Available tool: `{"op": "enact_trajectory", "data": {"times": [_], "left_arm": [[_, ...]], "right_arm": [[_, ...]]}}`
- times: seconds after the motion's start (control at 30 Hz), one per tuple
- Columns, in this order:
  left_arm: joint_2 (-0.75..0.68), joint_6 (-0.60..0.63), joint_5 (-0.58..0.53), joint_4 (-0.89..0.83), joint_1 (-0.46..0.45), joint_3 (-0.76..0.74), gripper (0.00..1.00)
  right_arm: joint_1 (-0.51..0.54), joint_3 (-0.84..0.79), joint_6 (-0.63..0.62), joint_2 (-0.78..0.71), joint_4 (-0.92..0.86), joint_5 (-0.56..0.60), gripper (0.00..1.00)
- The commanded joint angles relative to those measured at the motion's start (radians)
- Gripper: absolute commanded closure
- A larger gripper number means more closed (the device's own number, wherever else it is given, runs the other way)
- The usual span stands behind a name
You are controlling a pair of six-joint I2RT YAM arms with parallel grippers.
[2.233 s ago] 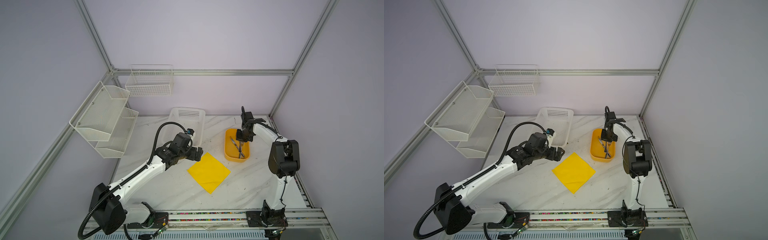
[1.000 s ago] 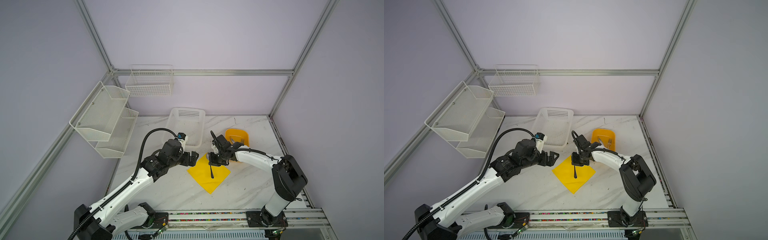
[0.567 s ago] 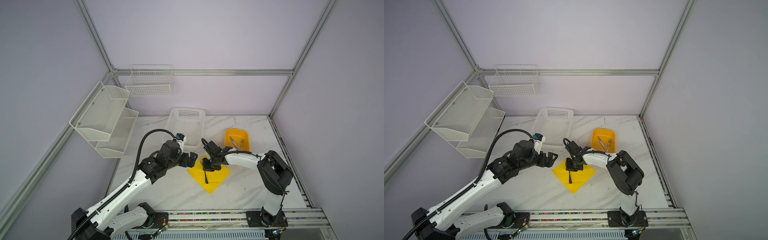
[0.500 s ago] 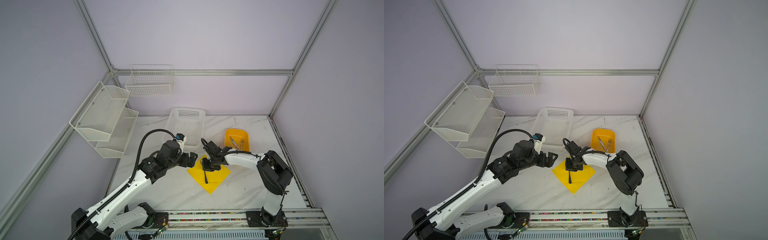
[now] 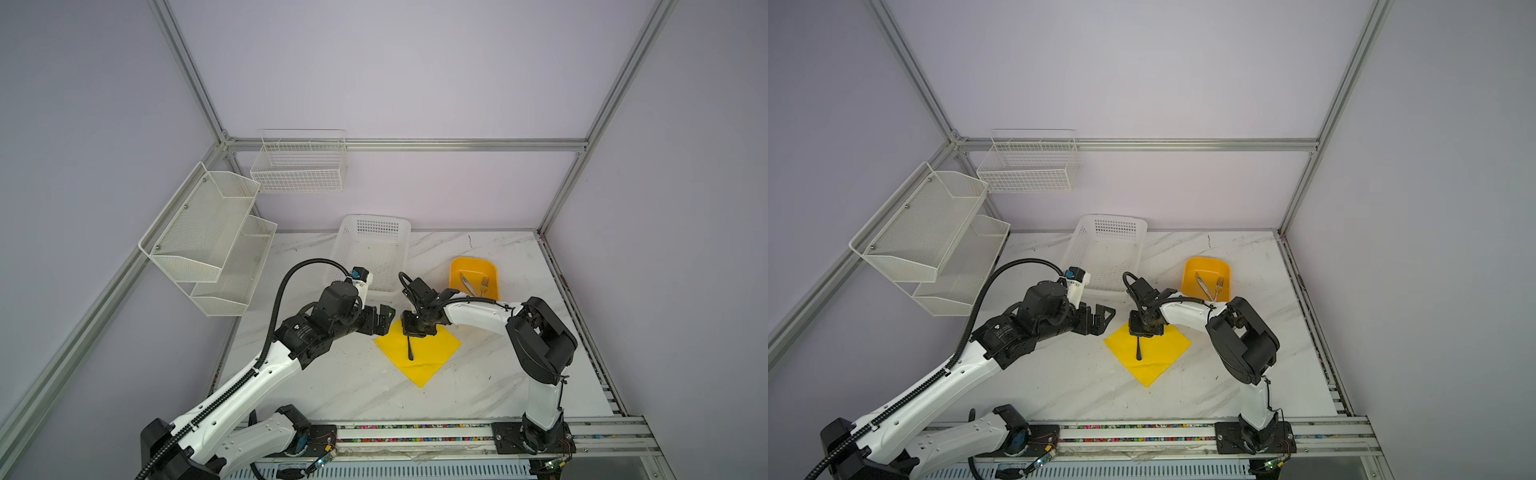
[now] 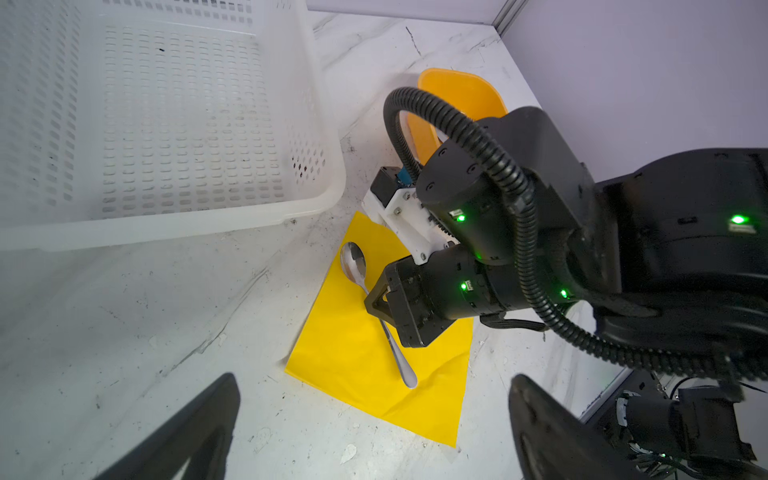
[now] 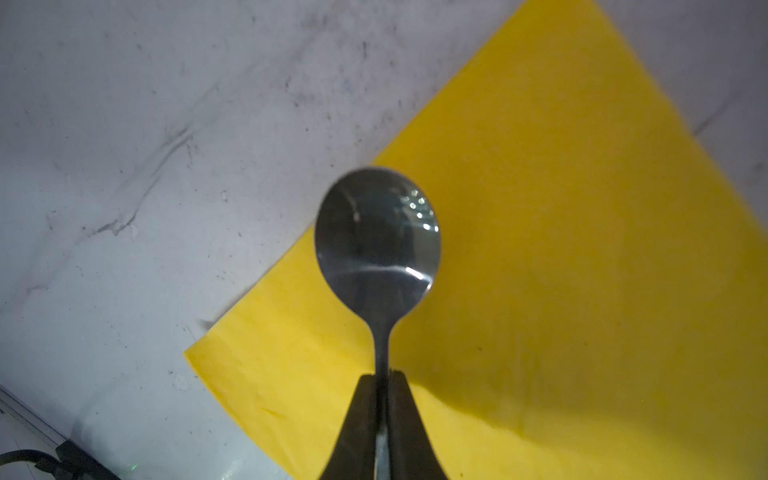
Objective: Place the utensils on the paper napkin and roll it up
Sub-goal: 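Carry the spoon with the right gripper and lower it onto the napkin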
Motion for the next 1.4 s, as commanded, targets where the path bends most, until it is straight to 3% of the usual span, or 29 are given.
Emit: {"op": "enact_trajectory", "data": {"times": [0.0, 0.8, 1.23, 1.37], "left_arm": [[-0.018, 0.014, 0.012, 0.026, 0.007, -0.035, 0.0], [-0.021, 0.017, -0.008, 0.017, 0.007, -0.041, 0.0], [-0.009, -0.014, -0.021, 0.003, 0.007, -0.029, 0.0], [-0.004, -0.011, -0.031, 0.003, 0.007, -0.024, 0.0]], "right_arm": [[0.003, 0.005, 0.0, 0.004, -0.027, 0.021, 0.89], [0.004, -0.004, 0.054, 0.023, -0.016, 0.039, 0.86], [0.004, -0.036, 0.115, -0.016, 0.022, 0.001, 0.89], [0.004, -0.05, 0.134, -0.088, 0.047, 0.056, 0.86]]}}
